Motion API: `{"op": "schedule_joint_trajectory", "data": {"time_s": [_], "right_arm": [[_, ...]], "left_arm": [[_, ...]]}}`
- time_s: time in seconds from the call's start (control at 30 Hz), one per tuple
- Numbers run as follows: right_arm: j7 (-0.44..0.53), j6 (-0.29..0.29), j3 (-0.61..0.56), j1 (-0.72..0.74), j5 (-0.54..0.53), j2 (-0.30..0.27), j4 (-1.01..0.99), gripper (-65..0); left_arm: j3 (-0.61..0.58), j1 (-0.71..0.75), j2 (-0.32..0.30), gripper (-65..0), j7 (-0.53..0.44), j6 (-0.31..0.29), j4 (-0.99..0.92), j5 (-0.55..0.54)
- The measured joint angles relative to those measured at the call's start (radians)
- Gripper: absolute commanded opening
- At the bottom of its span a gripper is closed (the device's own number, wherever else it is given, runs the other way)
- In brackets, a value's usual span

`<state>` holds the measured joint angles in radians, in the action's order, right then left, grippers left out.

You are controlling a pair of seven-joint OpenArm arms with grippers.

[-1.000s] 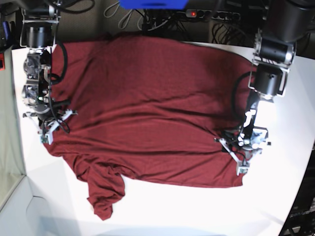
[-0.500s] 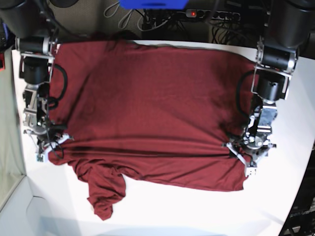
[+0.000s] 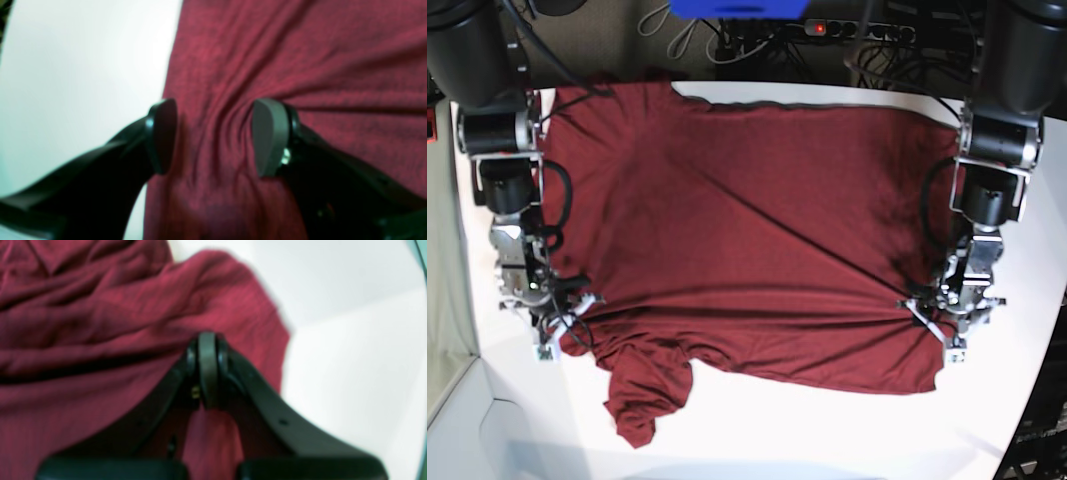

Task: Layout the t-shirt on the table in an organized manner, then fold the t-shirt properly
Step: 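Grasp both shirt sides and pull them outward toward the hem, then hold both shirt sides and stretch the body flat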

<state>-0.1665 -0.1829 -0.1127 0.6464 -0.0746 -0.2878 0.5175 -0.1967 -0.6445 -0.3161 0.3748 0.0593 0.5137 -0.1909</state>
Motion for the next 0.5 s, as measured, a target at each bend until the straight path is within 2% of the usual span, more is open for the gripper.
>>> {"op": "schedule_joint_trajectory", "data": {"time_s": [0.23,0.37,0.5], "right_arm": [[0.005,0.001,0.0,0.088,0.0,-0.043,0.01,-65.0],[-0.112,0.0,0.003,0.062,-0.005,-0.076,0.08,-65.0],[-0.189,0.0,0.077,-0.075,-0.01,-0.099,0.29,-65.0]], "left_arm": [[0.0,-0.062,-0.014,-29.8,-0.036,0.002,-0.005,-0.001],[0.001,-0.079,-0.002,-29.8,-0.04,0.002,0.014,-0.004],[0.004,-0.044,-0.005,-29.8,-0.023,0.008,0.118,-0.004]]}}
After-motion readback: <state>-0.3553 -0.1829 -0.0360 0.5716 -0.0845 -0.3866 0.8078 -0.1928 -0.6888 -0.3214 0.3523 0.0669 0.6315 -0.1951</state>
